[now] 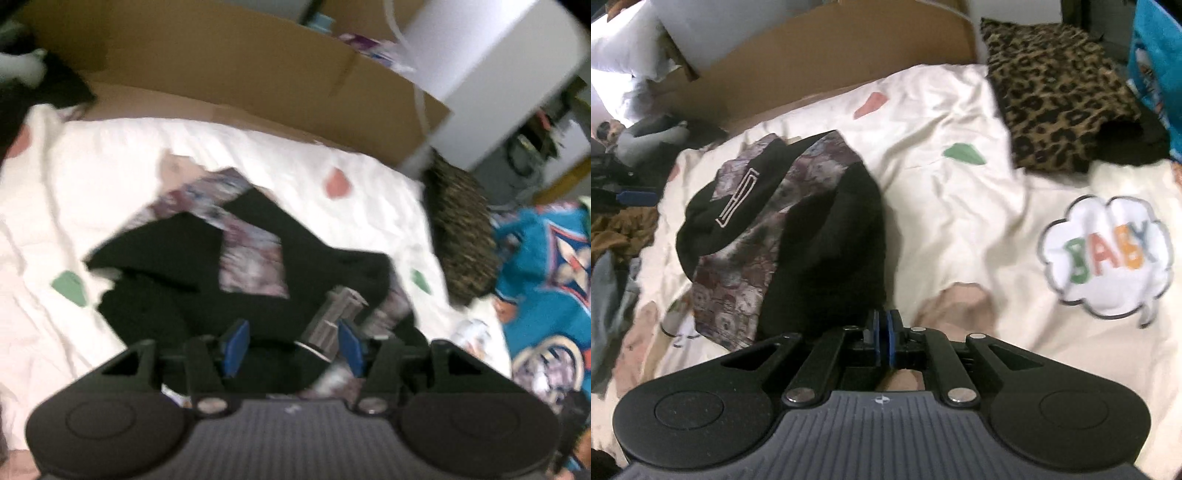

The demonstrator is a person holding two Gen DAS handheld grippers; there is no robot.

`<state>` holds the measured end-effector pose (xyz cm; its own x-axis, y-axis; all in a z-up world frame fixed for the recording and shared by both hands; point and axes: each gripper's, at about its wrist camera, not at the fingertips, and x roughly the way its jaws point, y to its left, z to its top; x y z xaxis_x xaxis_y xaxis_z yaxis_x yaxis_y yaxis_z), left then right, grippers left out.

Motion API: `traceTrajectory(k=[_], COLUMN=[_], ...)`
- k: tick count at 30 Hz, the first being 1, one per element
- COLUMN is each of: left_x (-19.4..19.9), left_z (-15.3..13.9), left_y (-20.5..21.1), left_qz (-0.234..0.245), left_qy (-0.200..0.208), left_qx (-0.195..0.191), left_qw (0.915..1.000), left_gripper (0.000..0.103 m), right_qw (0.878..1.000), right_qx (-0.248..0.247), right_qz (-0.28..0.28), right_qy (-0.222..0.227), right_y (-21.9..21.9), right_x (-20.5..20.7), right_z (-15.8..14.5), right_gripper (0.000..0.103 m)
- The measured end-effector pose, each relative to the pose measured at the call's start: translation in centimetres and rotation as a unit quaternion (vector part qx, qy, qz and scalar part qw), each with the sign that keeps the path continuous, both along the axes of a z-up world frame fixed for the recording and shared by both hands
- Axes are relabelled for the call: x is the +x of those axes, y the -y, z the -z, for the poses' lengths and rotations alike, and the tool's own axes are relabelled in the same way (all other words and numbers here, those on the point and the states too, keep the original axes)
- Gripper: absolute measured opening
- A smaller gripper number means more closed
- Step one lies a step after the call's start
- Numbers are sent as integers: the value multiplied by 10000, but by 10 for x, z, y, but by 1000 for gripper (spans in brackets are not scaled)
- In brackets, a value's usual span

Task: Fold clothes
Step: 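Lay the black garment flat on the sheet and open the left gripper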

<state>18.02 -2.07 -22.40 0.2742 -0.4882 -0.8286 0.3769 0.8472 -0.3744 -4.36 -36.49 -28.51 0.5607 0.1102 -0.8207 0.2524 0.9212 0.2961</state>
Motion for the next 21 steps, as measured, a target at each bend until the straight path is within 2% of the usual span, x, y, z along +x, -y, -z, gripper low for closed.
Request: traceTrajectory(k=[2,4,6,8,12,17,21], left_x=[8,12,14,15,9,1,-2], left_z=[9,20,32,45,57,67,72], left_y=[-6,-12,-17,-21,-25,-28,-29], left_qz=[-174,-361,-630,-787,-806,-761,-739], left_qy=[35,74,47,-120,-185,-348,-406], left_qx=[-12,26,149,155,132,-35,-24], left_qw=[9998,9993,9979,9967,9965,9965,9964], left_gripper=[57,57,57,57,58,59,59], right_qw=[9999,9997,9999,9998,9985,9990,9987], right_qx=[-117,-208,-105,-41,-123,67,29], right_qz=[30,85,54,-92,-502,-444,-455], right_qy=[13,55,101,162,166,-68,-233], right_y=[4,9,7,-5,-37,-51,-63], right_x=[-2,-3,3,13,40,64,73], right_z=[-9,-20,-29,-37,-45,-42,-34], right_gripper=[24,30,32,45,49,52,56])
